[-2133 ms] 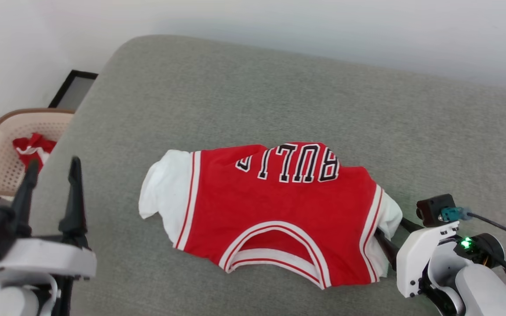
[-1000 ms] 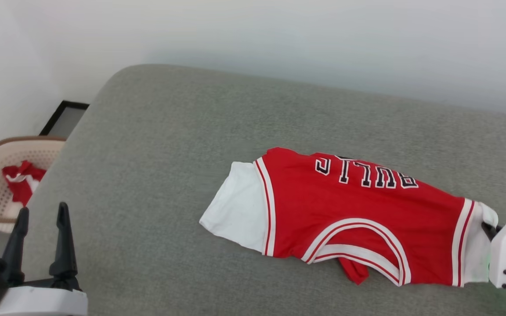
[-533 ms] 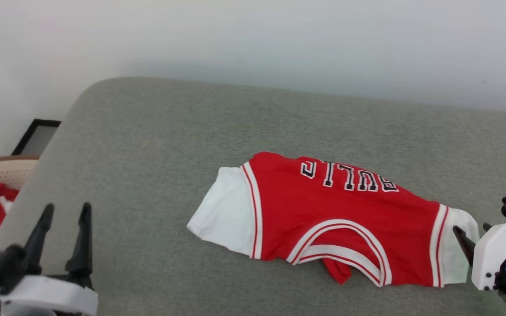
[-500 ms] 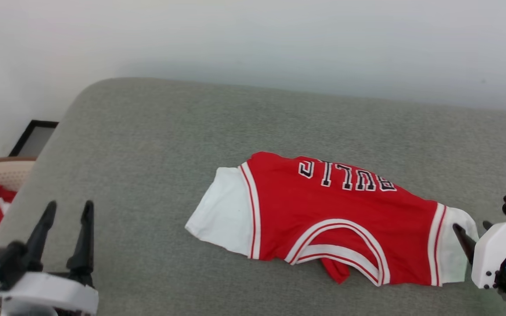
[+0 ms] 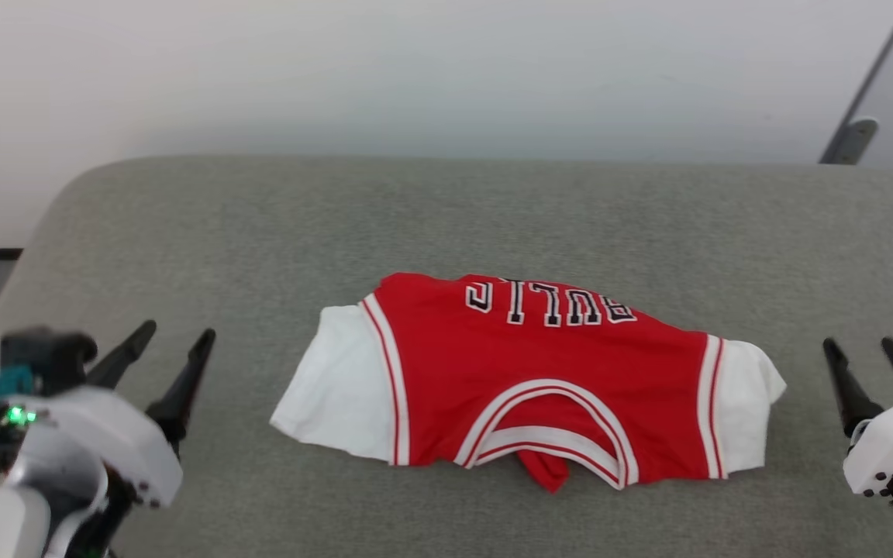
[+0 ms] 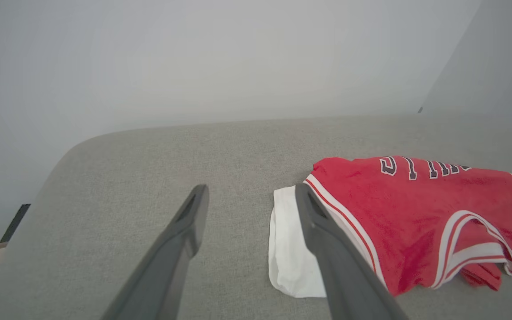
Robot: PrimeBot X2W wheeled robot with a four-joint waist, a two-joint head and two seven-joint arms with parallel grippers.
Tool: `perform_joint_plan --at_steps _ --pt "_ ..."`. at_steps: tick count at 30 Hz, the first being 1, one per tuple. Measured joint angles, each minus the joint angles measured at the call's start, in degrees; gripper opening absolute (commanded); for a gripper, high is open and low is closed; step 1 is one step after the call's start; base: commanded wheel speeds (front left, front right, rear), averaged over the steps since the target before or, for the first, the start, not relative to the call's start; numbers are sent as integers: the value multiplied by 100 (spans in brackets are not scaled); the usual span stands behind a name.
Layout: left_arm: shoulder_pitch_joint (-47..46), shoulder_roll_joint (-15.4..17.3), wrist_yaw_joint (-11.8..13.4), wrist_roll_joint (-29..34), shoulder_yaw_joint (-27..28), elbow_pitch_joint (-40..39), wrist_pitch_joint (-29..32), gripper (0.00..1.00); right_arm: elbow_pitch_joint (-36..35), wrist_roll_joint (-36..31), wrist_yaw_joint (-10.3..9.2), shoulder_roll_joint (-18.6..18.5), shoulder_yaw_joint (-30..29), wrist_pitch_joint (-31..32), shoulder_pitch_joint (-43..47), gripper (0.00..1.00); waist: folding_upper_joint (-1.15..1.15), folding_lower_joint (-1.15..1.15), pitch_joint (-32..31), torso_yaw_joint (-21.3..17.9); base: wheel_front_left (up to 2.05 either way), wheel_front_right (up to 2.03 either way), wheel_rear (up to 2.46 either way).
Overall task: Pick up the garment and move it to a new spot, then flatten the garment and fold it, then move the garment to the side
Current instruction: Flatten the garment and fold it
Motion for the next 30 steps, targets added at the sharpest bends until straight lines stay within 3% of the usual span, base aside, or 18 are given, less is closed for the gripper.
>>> perform_joint_plan --at_steps 7,16,22,30 --pt "-668 181 -25 -628 -253 468 1259 100 -519 -420 -1 559 -435 -705 253 100 0 0 101 -282 0 0 0" --pt "-1191 315 40 -976 -811 1204 3042 100 -1111 -744 -1 1005 -781 -1026 366 100 0 0 295 -516 0 0 0" --pt "-1479 221 113 -1078 -973 1619 3513 100 -1357 -823 -1 1157 -865 -1038 403 100 0 0 438 -610 0 0 0" --pt "-1666 123 188 -983 -1187 2230 3679 100 -1421 -828 -1 1199 -883 -994 403 100 0 0 614 -699 0 0 0"
